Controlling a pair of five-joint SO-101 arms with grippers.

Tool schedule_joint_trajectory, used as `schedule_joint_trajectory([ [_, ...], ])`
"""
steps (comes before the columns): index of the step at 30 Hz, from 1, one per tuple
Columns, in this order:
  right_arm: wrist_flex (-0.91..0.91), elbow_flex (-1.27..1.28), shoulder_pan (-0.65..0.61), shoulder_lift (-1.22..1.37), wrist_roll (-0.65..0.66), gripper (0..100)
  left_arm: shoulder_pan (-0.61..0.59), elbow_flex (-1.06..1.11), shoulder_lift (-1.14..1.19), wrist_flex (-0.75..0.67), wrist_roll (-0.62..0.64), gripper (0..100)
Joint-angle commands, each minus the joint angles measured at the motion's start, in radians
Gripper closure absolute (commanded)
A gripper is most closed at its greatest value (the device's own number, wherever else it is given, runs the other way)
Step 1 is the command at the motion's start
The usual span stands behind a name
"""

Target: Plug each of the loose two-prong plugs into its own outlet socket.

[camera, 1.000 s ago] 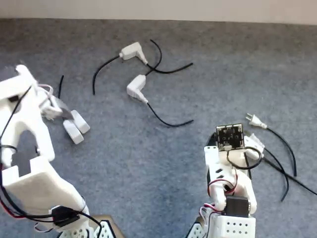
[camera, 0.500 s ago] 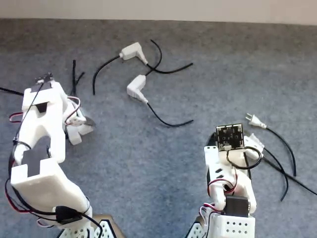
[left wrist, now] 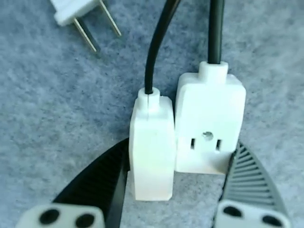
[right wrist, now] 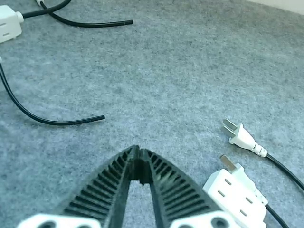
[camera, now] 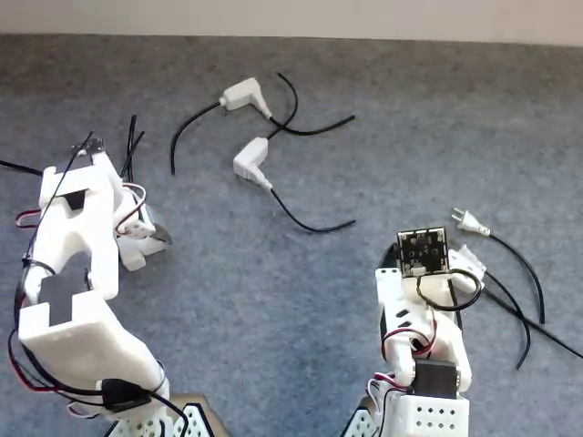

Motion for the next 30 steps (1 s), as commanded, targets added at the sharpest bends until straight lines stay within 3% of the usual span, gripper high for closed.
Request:
schedule_joint_trajectory([
  [1,0.007,0.139,-0.010,-0.005,-0.008,99.1,-0.018,-0.084,-0.045,0.101,-0.055,99],
  [6,0.007,0.139,-0.010,-0.005,-0.008,99.1,0.004,-0.306,-0.093,0.379,-0.242,99],
  [10,0.007,0.139,-0.010,-0.005,-0.008,99.1,0.085,-0.367,-0.120,0.516,-0.408,99],
  [16,0.007,0.139,-0.010,-0.005,-0.008,99.1,0.344,-0.143,-0.133,0.512,-0.477,99],
  [18,0.007,0.139,-0.010,-0.005,-0.008,99.1,0.400,-0.071,-0.133,0.453,-0.480,99],
  [22,0.007,0.139,-0.010,-0.005,-0.008,99.1,0.378,0.035,-0.131,0.304,-0.499,99],
  [26,0.007,0.139,-0.010,-0.005,-0.008,99.1,0.367,0.120,-0.131,0.241,-0.684,98],
  [30,0.007,0.139,-0.010,-0.005,-0.008,99.1,0.341,0.133,-0.136,0.244,-0.755,88],
])
